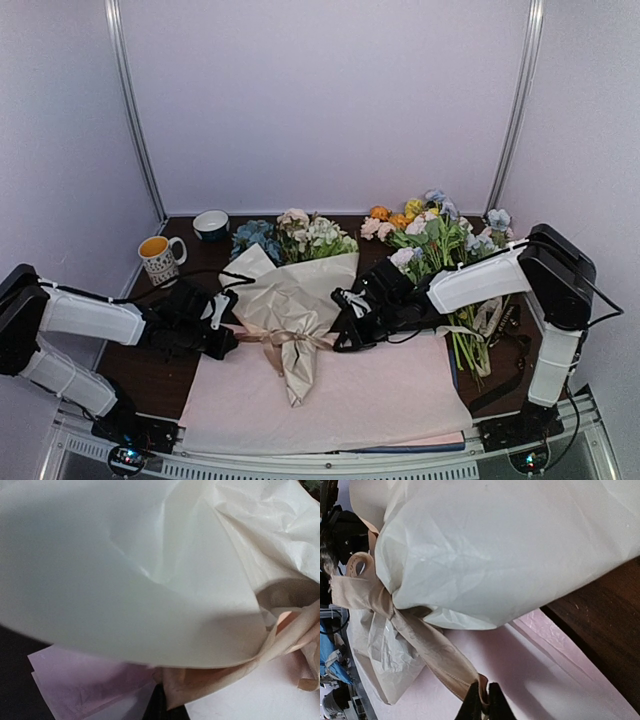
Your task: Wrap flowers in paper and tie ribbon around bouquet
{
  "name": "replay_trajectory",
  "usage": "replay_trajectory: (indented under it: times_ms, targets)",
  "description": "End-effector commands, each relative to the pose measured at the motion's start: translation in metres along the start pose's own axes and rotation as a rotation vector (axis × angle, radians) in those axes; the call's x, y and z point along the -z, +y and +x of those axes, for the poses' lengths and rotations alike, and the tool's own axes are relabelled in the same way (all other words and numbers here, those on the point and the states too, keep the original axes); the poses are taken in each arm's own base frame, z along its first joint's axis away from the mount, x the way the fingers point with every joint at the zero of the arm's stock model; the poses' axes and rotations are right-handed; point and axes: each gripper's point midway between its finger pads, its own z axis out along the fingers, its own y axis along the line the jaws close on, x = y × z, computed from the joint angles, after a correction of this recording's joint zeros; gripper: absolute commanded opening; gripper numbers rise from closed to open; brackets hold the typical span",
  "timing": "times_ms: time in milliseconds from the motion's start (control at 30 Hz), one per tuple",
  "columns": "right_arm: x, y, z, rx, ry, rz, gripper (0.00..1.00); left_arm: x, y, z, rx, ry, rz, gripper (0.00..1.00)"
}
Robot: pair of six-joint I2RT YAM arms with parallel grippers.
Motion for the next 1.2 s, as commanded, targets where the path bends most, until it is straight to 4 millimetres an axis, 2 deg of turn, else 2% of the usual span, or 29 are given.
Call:
replay_trajectory:
  times_ms: [0,67,100,167,200,267,367,467,567,633,733,800,833,900,967,1067,1167]
  targets:
    - [0.017,0.008,-0.010,0.028,-0.032,0.003,0.13,0.013,-0.005,-0.016,-0.033,-0.055,0.026,0.28]
    - [0.030,0.018,-0.021,0.057,-0.071,-0.003,0.28,0.025,-0.007,-0.028,-0.041,-0.106,0.029,0.55]
    - [0.039,0.022,-0.027,0.071,-0.097,-0.003,0.42,0.032,-0.007,-0.034,-0.044,-0.131,0.025,0.61]
    - [0.064,0.033,-0.043,0.099,-0.165,-0.008,0.96,0.045,-0.007,-0.042,-0.049,-0.164,0.010,0.68]
    - [0.076,0.037,-0.051,0.114,-0.199,-0.009,1.00,0.053,-0.007,-0.048,-0.052,-0.187,0.004,0.70]
    - [0.103,0.043,-0.064,0.139,-0.271,-0.004,1.00,0.065,-0.004,-0.054,-0.058,-0.203,-0.025,0.74]
    - [0.145,0.042,-0.084,0.157,-0.386,0.037,1.00,0.079,0.007,-0.062,-0.053,-0.206,-0.110,0.88]
    - [0.193,0.022,-0.099,0.149,-0.516,0.159,1.00,0.097,0.023,-0.079,-0.034,-0.215,-0.231,0.91]
    - [0.247,-0.011,-0.107,0.110,-0.665,0.308,1.00,0.115,0.033,-0.101,-0.027,-0.278,-0.312,0.95]
    - [0.285,-0.042,-0.106,0.048,-0.776,0.410,1.00,0.126,0.044,-0.116,-0.005,-0.353,-0.360,0.98]
    - [0.340,-0.095,-0.089,-0.073,-0.967,0.563,1.00,0.135,0.070,-0.133,0.050,-0.469,-0.434,0.98]
    - [0.372,-0.125,-0.070,-0.144,-1.084,0.629,1.00,0.141,0.089,-0.138,0.096,-0.522,-0.485,0.98]
    - [0.383,-0.143,-0.057,-0.178,-1.122,0.669,1.00,0.143,0.098,-0.138,0.113,-0.537,-0.513,0.98]
    - [0.399,-0.160,-0.040,-0.206,-1.174,0.725,1.00,0.152,0.116,-0.137,0.131,-0.558,-0.604,0.98]
    - [0.408,-0.173,-0.026,-0.221,-1.190,0.778,1.00,0.168,0.144,-0.127,0.190,-0.572,-0.779,0.98]
    - [0.413,-0.185,-0.010,-0.202,-1.206,0.851,1.00,0.196,0.183,-0.106,0.297,-0.582,-1.034,0.98]
    - [0.418,-0.192,0.002,-0.171,-1.264,0.926,1.00,0.209,0.203,-0.097,0.366,-0.609,-1.093,0.98]
